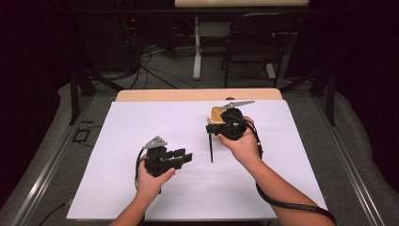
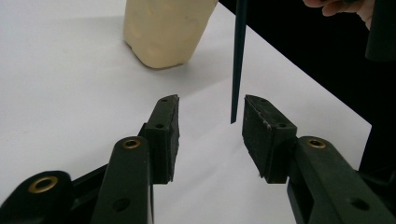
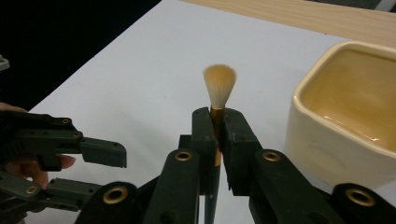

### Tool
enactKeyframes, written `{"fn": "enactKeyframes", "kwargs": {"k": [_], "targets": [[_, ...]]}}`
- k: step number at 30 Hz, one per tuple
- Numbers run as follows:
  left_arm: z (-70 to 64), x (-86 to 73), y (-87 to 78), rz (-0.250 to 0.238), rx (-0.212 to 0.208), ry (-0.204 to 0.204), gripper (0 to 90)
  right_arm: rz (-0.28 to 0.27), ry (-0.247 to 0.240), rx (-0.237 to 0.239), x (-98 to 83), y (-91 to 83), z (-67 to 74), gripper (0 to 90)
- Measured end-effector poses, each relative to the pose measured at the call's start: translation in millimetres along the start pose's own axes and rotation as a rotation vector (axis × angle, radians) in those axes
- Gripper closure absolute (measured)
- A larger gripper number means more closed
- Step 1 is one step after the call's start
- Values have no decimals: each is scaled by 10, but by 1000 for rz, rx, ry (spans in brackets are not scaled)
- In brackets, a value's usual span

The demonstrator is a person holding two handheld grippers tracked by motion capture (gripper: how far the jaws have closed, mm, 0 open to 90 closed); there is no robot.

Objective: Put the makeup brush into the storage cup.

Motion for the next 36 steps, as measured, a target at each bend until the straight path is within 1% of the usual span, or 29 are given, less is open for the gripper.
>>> {"fn": "enactKeyframes", "kwargs": {"k": [1, 2, 4, 5, 7, 13, 15, 18, 21, 22, 24, 26, 28, 30, 36], "targets": [[11, 1, -6, -1, 7, -2, 552, 1, -2, -6, 14, -6, -20, 840], [18, 3, -11, -2, 1, -2, 547, 2, 1, -9, 29, -12, -33, 841], [48, 2, -21, 0, 20, -1, 532, 4, 1, -16, 59, -28, -53, 841], [60, 5, -22, -5, 21, 2, 527, 7, 3, -20, 73, -37, -61, 840], [96, -1, -33, -2, 45, 11, 512, 7, 3, -26, 102, -47, -72, 841], [161, -16, -51, 6, 66, 12, 474, 10, -1, -36, 177, -74, -94, 841], [175, -16, -51, -1, 69, 12, 459, 10, -1, -36, 200, -80, -96, 841], [205, -14, -60, -3, 88, 14, 443, 15, -4, -44, 235, -95, -107, 841], [218, -9, -76, -3, 84, 16, 434, 14, -4, -53, 287, -118, -125, 841], [224, -5, -77, -9, 94, 15, 433, 13, -5, -57, 307, -128, -137, 840], [229, -3, -87, -11, 97, 11, 433, 7, -4, -62, 347, -143, -160, 840], [232, 3, -94, -17, 92, 11, 434, 10, 3, -69, 380, -159, -183, 841], [241, 0, -108, -12, 97, 10, 433, 14, 7, -79, 411, -172, -210, 840], [245, 4, -114, -17, 102, 9, 434, 13, 9, -89, 451, -174, -246, 841], [254, 6, -130, -19, 98, 6, 433, 14, 14, -117, 548, -190, -340, 841]]}}
Point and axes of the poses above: each handheld gripper's, and its own axes: y roughly forward along the jaws, x roughly out of its top, z roughly to its left, the point moved 9 cm from there along y, roughly forward along the jaws, and after that the axes turned 1 degree about -z, right-handed, at the moved point
